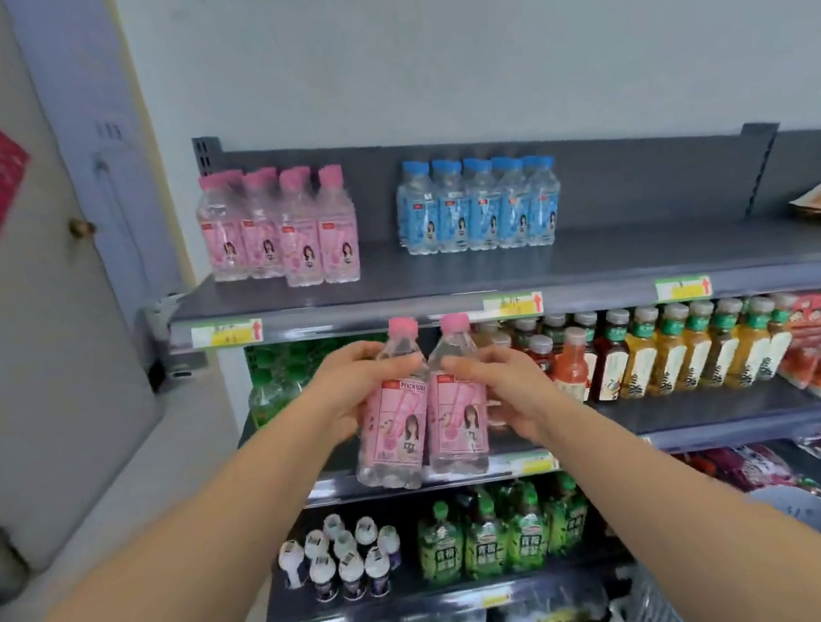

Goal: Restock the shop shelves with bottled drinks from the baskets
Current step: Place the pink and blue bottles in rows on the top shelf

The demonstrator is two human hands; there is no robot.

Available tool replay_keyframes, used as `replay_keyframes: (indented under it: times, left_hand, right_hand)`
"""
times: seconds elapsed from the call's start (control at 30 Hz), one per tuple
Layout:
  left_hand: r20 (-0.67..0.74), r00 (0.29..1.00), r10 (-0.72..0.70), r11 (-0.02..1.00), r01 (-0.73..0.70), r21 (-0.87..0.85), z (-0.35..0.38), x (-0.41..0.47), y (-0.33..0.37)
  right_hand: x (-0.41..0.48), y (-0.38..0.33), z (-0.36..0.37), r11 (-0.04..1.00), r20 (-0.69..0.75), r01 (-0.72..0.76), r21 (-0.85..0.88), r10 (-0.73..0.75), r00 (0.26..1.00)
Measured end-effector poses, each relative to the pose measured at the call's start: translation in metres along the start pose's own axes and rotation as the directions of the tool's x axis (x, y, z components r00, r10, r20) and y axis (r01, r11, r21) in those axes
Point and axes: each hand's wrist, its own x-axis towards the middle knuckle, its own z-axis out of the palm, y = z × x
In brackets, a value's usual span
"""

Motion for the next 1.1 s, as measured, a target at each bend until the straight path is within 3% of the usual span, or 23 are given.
replay_keyframes:
  times: [0.13, 0.4, 0.7, 0.97, 1.1]
  left_hand:
    - [-0.082, 0.99, 0.113, 0.993, -0.114, -0.006, -0.03, -0.015, 0.032]
    - [-0.288, 0.917, 0.277, 0.957, -0.237, 0.165, -0.081, -0.015, 0.073]
    - [-0.416, 0.833, 0.366, 0.929, -0.301, 0.215, -0.126, 0.009, 0.103]
    - [-0.475, 0.785, 0.397, 0.917, -0.317, 0.243, -0.173, 0.037, 0.12]
    - [-0.483, 0.768, 0.422, 0.907, -0.345, 0.242, -0.203, 0.057, 0.131]
  right_hand:
    - [0.005, -0.034, 0.033, 0.995, 0.025, 0.095, 0.031, -0.095, 0.995]
    - [0.035, -0.081, 0.084, 0.965, 0.075, 0.26, -0.02, -0.258, 0.963]
    - [0.093, -0.11, 0.126, 0.918, 0.193, 0.387, -0.089, -0.365, 0.911]
    - [0.13, -0.133, 0.167, 0.846, 0.205, 0.504, -0.174, -0.47, 0.859]
    - [0.156, -0.145, 0.191, 0.785, 0.177, 0.535, -0.311, -0.506, 0.844]
